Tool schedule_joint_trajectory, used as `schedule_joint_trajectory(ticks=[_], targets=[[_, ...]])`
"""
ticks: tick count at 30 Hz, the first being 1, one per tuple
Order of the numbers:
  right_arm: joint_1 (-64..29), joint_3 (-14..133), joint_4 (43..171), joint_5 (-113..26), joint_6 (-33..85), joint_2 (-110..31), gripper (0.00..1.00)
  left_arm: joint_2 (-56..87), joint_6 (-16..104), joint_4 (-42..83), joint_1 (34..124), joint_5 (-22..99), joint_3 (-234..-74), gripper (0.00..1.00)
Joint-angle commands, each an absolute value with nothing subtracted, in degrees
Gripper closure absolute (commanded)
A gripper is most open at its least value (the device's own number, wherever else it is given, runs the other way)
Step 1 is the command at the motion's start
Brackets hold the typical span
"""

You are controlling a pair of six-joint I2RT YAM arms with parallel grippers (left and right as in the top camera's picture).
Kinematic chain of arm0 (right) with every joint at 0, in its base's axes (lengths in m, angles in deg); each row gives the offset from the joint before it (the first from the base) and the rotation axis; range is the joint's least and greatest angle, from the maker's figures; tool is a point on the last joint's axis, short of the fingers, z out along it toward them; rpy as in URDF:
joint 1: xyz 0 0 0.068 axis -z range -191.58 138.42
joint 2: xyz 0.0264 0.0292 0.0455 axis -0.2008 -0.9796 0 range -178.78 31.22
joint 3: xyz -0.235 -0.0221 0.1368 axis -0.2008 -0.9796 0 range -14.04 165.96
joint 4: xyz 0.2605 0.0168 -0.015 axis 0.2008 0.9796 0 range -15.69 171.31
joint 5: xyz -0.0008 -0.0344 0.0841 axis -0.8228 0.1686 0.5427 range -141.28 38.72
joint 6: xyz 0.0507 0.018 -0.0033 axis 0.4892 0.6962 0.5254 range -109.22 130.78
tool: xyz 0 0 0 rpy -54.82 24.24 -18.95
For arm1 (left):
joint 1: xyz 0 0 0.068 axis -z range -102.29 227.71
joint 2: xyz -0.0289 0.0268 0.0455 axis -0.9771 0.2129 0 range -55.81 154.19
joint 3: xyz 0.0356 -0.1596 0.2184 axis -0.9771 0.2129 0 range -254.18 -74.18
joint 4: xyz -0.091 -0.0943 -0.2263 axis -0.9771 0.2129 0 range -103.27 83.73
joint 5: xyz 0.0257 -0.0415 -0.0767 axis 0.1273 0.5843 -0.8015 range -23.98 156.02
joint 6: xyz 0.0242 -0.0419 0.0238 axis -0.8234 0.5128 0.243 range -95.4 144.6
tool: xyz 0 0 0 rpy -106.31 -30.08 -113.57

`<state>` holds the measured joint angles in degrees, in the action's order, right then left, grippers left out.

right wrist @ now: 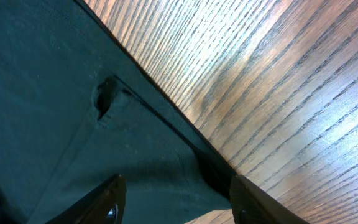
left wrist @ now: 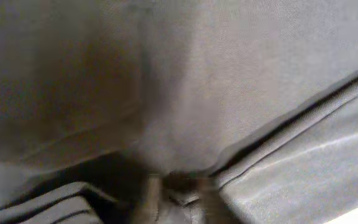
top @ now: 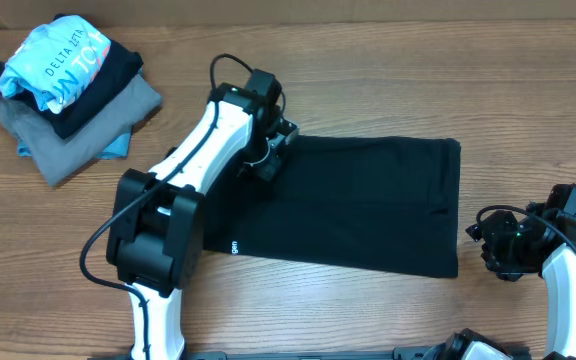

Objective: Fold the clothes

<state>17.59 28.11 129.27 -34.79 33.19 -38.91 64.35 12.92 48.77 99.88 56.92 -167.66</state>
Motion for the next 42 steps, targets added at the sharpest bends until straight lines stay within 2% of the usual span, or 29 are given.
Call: schedule_joint_trajectory(ticks=[1, 3, 5, 7, 13, 16, 22, 27, 31, 33, 42], targets=[[17.74, 29.42, 129.05, -35.18, 32.84, -38.23, 0.42, 64.94, 10.6, 48.68, 100.4, 56.88, -166.8, 0.47], [17.74, 29.42, 129.07, -35.18, 32.84, -38.23, 0.42, 64.91, 11.28, 50.12, 100.38, 60.31, -167.2, 0.53], [17.74, 29.42, 129.05, -35.18, 32.84, -38.23, 0.42, 64.91, 14.27, 52.99, 99.99, 62.49, -169.25, 0.63], [17.74, 29.42, 129.05, -35.18, 32.84, -38.23, 0.42, 64.8, 16.57, 57.97, 98.92, 63.46, -173.34, 0.79], [17.74, 29.42, 129.03, -35.18, 32.86, -38.23, 0.42, 64.61, 18.4, 64.07, 95.42, 62.71, -179.2, 0.95], [17.74, 29.42, 129.0, -35.18, 32.86, -38.23, 0.42, 64.83, 17.7, 62.91, 95.11, 59.06, -176.53, 0.96], [17.74, 29.42, 128.54, -35.18, 32.86, -38.23, 0.41, 64.83, 17.35, 52.53, 97.63, 58.36, -163.9, 0.96], [17.74, 29.42, 128.41, -35.16, 32.89, -38.23, 0.41, 64.83, 17.31, 43.94, 99.33, 57.16, -158.24, 0.92], [17.74, 29.42, 128.57, -35.16, 32.86, -38.23, 0.41, 64.8, 17.33, 43.61, 99.57, 59.06, -159.83, 0.89], [17.74, 29.42, 128.59, -35.16, 32.86, -38.23, 0.41, 64.8, 17.35, 45.93, 99.44, 59.06, -162.56, 0.77], [17.74, 29.42, 128.59, -35.16, 32.86, -38.23, 0.41, 64.8, 20.65, 60.9, 98.57, 72.35, -181.36, 0.41]])
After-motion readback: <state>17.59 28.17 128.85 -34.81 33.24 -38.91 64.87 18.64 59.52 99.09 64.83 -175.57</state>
